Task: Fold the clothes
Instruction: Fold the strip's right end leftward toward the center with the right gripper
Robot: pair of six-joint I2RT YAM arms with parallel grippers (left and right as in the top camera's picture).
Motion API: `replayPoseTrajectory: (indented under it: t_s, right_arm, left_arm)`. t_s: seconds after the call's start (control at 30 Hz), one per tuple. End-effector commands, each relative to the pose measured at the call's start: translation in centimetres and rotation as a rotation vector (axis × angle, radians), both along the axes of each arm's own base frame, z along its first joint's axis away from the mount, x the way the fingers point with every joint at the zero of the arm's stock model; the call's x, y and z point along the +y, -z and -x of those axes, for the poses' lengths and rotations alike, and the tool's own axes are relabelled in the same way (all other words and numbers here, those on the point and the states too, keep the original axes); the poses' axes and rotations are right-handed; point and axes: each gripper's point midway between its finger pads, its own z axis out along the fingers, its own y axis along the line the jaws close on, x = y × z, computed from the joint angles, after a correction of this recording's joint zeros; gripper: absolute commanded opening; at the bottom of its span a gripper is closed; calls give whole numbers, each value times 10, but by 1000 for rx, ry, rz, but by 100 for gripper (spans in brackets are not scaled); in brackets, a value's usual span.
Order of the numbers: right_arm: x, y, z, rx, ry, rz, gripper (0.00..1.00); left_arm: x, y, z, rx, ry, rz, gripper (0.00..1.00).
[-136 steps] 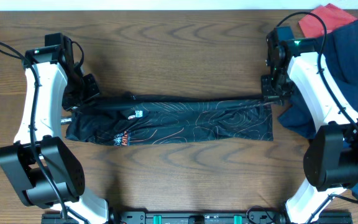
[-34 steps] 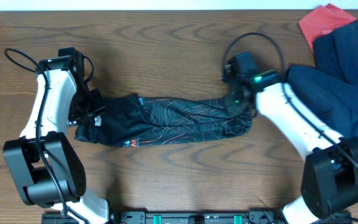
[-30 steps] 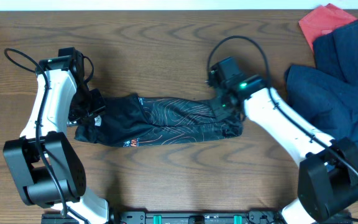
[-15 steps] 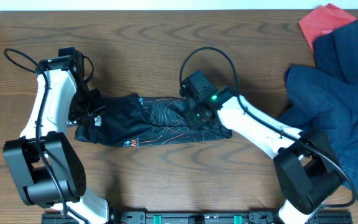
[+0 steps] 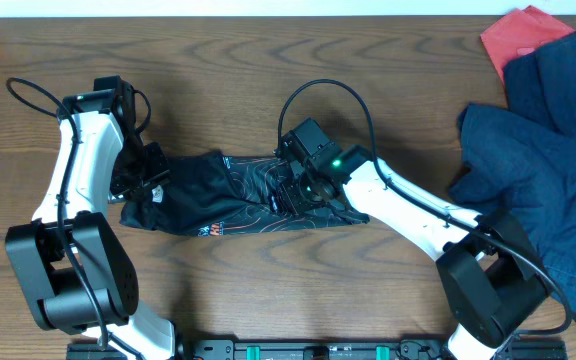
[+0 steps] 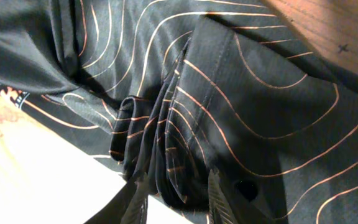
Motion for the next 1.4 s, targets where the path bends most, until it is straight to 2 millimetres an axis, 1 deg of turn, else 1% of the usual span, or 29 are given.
replayPoseTrajectory:
  t_s: [0.0, 0.03, 0.07, 0.1, 0.17, 0.23, 0.37, 0.43, 0.5, 0.6, 0.73, 0.83, 1.0, 1.07, 1.17, 1.23, 1.3, 1.37]
  right_arm:
    - [6, -42, -13, -83, -18, -72, 32]
    - [3, -49, -15, -101, -16, -74, 32]
    - [-4, -54, -18, -123, 4, -54, 33]
    - [-15, -55, -22, -139, 38, -15, 33]
    - [-40, -50, -27, -153, 112, 85, 37]
    - [-56, -40, -26, -134, 137, 154, 37]
    - [-68, -13, -19, -75, 143, 206, 37]
    - [-70, 0, -17, -50, 149, 224, 38]
    - [-69, 13, -16, -28, 146, 238, 37]
    - [-63, 24, -10, 12, 125, 227, 36]
    - [-49, 30, 4, 68, 85, 188, 36]
    - [-32, 30, 16, 104, 34, 135, 36]
    - [4, 21, 51, 202, -145, -16, 36]
    - [11, 18, 61, 219, -206, -48, 36]
    - [10, 18, 66, 221, -235, -34, 35]
    - [6, 16, 65, 213, -228, -16, 36]
    - [-1, 11, 59, 184, -198, 7, 36]
    - [-10, -1, 45, 122, -138, 37, 36]
  left_arm:
    - [1, -4, 0, -14, -6, -7, 39]
    - [1, -4, 0, -14, -6, -7, 39]
    - [1, -4, 0, -14, -6, -7, 39]
    - [1, -4, 0, -14, -6, -7, 39]
    - [1, -4, 0, -14, -6, -7, 39]
    - [1, -4, 0, -14, -6, -7, 39]
    - [1, -4, 0, -14, -6, -7, 39]
    - [1, -4, 0, -14, -6, -7, 39]
    - [1, -4, 0, -14, -6, -7, 39]
    - [1, -4, 0, -14, -6, -7, 39]
    - [1, -4, 0, -15, -6, -7, 39]
    - [1, -4, 0, -15, -6, -7, 39]
    - [1, -4, 0, -15, -6, -7, 39]
    - [1, -4, 0, -14, -6, -7, 39]
    - [1, -4, 0, -14, -6, -7, 39]
    - [0, -4, 0, -15, -6, 0, 39]
    - [-5, -4, -1, -20, -8, 28, 40]
    - [-11, -5, -5, -39, -10, 61, 40]
